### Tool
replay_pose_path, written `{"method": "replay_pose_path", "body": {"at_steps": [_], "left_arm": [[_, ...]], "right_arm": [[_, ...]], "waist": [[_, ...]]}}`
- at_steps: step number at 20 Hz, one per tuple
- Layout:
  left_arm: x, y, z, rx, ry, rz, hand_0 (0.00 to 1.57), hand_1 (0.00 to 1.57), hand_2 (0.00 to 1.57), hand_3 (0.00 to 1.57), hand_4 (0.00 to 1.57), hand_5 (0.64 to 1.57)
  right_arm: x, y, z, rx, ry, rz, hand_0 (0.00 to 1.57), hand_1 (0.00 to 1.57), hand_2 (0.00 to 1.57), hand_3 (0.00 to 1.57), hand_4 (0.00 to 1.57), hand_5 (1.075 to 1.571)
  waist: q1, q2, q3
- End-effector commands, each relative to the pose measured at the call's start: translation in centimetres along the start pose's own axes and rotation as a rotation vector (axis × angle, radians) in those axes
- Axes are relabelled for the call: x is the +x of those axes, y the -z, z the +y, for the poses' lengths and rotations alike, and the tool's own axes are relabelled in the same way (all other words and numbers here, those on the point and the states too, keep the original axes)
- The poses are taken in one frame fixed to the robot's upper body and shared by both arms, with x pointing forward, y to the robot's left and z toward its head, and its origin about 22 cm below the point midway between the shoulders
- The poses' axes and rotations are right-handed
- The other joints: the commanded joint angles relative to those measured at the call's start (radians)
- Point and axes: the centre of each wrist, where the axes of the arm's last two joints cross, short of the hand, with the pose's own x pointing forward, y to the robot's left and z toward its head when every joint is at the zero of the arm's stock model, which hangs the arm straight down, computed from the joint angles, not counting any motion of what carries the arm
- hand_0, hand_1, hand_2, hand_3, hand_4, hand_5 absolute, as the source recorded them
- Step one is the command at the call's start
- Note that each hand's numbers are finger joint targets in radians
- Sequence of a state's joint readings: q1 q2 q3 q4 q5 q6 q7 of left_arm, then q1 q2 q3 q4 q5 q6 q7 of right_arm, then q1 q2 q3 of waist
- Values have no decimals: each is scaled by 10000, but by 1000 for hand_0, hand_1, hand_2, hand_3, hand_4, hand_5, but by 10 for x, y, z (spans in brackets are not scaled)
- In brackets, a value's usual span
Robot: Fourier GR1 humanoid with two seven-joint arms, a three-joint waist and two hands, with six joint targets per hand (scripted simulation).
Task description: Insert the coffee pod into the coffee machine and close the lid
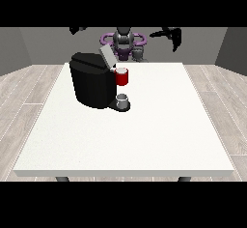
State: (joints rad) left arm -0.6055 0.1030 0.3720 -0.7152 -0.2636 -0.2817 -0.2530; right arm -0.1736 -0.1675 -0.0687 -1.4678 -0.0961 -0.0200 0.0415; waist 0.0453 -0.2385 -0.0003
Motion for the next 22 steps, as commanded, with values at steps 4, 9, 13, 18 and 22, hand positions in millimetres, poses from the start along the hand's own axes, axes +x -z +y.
{"method": "replay_pose_path", "body": {"at_steps": [4, 9, 13, 18, 22], "left_arm": [[-9, -12, -23, -216, -1222, -157, 0, 0, 0, 0, 140, 1571], [-7, -21, -43, -632, -1194, -293, 0, 0, 0, 0, 88, 1571], [5, -32, -29, -373, -1025, -939, 0, 0, 0, 0, 103, 1571], [8, -43, -32, -13, -1490, -961, 0, 0, 0, 0, 0, 1571], [19, -54, -23, 222, -1480, -1023, 0, 0, 0, 0, 0, 1571]], "right_arm": [[17, 14, -3, 796, -725, -193, 0, 0, 0, 0, 0, 1571], [0, 19, 9, 788, -1070, -340, 0, 0, 0, 0, 161, 1571], [31, 42, 10, 979, -598, -635, 0, 0, 0, 0, 0, 1571], [19, 45, 39, 1129, -206, -505, 0, 0, 0, 0, 0, 1571], [5, 50, 3, 855, -111, -228, 0, 0, 0, 0, 0, 1571]], "waist": [[812, 90, 4], [1395, 399, 8], [1265, 986, 5], [1200, 1285, 4], [1318, 1665, 6]]}}
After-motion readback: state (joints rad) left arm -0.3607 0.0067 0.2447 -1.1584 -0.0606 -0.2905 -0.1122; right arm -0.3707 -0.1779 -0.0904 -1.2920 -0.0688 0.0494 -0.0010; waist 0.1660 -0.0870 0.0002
